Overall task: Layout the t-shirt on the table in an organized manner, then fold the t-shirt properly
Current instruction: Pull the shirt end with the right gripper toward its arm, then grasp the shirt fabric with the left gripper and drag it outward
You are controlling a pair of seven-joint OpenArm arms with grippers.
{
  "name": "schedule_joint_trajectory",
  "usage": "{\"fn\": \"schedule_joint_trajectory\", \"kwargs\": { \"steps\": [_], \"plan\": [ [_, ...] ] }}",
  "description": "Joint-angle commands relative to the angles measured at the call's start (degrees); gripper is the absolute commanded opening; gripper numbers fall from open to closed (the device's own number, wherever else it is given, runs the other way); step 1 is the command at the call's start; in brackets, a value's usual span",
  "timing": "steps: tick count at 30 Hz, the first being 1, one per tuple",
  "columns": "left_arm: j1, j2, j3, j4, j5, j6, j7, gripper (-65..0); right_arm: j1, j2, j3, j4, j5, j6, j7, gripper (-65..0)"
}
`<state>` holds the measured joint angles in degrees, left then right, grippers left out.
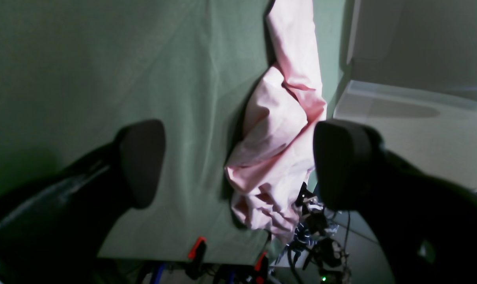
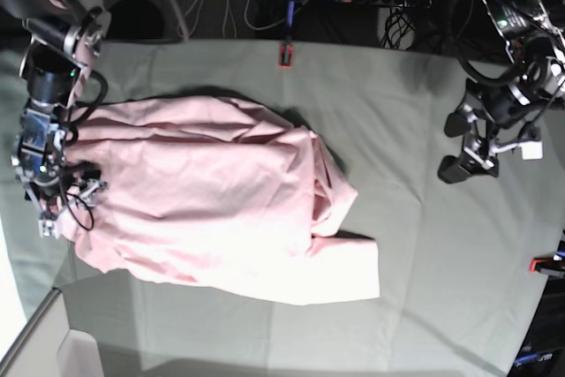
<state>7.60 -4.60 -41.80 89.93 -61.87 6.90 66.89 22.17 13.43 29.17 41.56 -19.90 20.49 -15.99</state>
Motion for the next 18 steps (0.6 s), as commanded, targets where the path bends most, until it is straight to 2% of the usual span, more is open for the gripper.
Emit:
{"fn": "schedule_joint_trajectory", "kwargs": {
  "steps": [1,3,4,6,7,9,10,11,14,18],
  "plan": [
    [-0.4,-0.5,-0.2,0.9,-3.5,1.2,0.2,-7.7,1.3,0.5,-0.1,0.8,0.3,-0.1,1.0,-20.6],
    [-0.4,-0.5,-0.2,0.9,-3.5,1.2,0.2,-7.7,1.3,0.5,-0.2,0.8,0.3,-0.1,1.0,-26.8],
    [-0.4,-0.5,-0.2,0.9,-3.5,1.2,0.2,-7.7,1.3,0.5,-0.2,0.8,0.3,0.5,1.0,-33.5],
    [-0.4,-0.5,-0.2,0.9,-3.5,1.2,0.2,-7.7,1.6,0.4,0.0,0.8,0.3,1.0,1.0,-51.6],
    [-0.4,-0.5,-0.2,1.0,-3.5,1.2,0.2,-7.7,1.7,0.4,0.2,0.8,0.3,0.6,1.0,-63.4],
    [-0.4,-0.5,-0.2,1.1,-3.5,1.2,0.2,-7.7,2.7,0.8,0.3,1.5,0.5,-0.3,1.0,-65.0],
    [-0.4,-0.5,-0.2,1.0,-3.5,1.2,0.2,-7.7,3.1,1.3,1.4,2.9,0.6,-0.4,1.0,-63.2],
    [-0.5,-0.5,-0.2,0.9,-3.5,1.2,0.2,-7.7,3.2,1.7,3.6,4.9,0.6,-0.3,1.0,-65.0],
    [-1.0,-0.5,0.3,0.8,-3.5,1.2,0.2,-7.7,4.0,2.3,11.1,11.8,1.7,-0.1,0.7,-65.0],
    [-2.7,-0.5,4.5,0.8,-3.1,1.2,-0.1,-7.5,6.1,4.0,19.4,20.4,1.7,-0.1,0.6,-65.0]
  ]
}}
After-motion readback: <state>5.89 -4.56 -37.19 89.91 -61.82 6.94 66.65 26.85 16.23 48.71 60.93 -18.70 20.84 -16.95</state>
